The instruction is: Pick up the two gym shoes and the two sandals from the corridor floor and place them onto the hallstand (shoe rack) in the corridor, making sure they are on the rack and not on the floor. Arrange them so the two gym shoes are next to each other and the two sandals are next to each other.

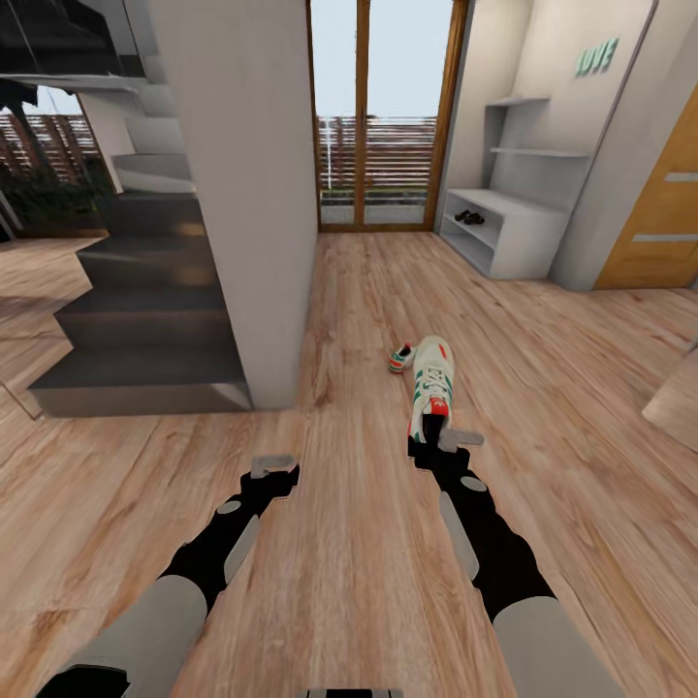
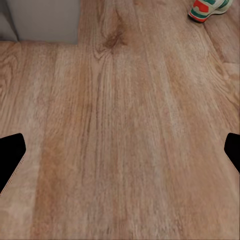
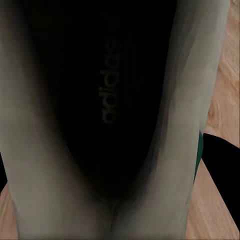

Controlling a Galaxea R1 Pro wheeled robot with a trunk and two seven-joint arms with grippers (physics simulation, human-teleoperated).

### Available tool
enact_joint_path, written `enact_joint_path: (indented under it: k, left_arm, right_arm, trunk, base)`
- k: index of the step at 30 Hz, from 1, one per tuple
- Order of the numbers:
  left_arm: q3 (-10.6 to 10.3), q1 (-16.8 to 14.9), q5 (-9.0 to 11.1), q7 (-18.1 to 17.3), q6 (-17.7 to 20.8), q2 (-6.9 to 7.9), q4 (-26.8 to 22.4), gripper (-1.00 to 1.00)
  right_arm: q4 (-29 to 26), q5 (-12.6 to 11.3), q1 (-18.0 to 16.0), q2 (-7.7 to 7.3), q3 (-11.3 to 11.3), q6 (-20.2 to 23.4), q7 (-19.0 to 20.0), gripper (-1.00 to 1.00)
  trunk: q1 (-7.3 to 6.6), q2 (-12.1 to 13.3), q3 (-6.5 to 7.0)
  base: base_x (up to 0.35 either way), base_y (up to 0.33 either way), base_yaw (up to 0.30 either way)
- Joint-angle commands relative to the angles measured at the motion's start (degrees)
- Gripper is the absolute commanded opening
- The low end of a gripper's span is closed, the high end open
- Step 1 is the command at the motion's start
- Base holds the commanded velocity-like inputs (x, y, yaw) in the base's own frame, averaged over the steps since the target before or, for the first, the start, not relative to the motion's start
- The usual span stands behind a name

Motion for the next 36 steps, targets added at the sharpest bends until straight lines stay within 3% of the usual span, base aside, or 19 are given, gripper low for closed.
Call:
enact_joint_path:
  k: [1,11,36]
  left_arm:
    - [-0.1,0.0,0.6,0.0,0.1,0.03,0.0,1.00]
    - [-0.2,0.0,0.6,0.0,0.1,0.03,0.0,1.00]
    - [-0.2,0.0,0.6,0.0,0.1,0.03,0.0,1.00]
  right_arm:
    - [-0.1,-0.6,0.0,-0.03,0.2,0.2,-0.5,-1.00]
    - [-0.1,-0.6,0.0,-0.03,0.2,0.2,-0.5,-1.00]
    - [-0.1,-0.7,0.0,-0.03,0.2,0.2,-0.5,-1.00]
  trunk:
    - [0.03,0.0,0.00]
    - [0.03,0.0,0.31]
    - [0.03,0.0,1.81]
  base:
    - [0.344,0.000,0.000]
    - [0.346,-0.049,-0.058]
    - [0.346,-0.047,-0.242]
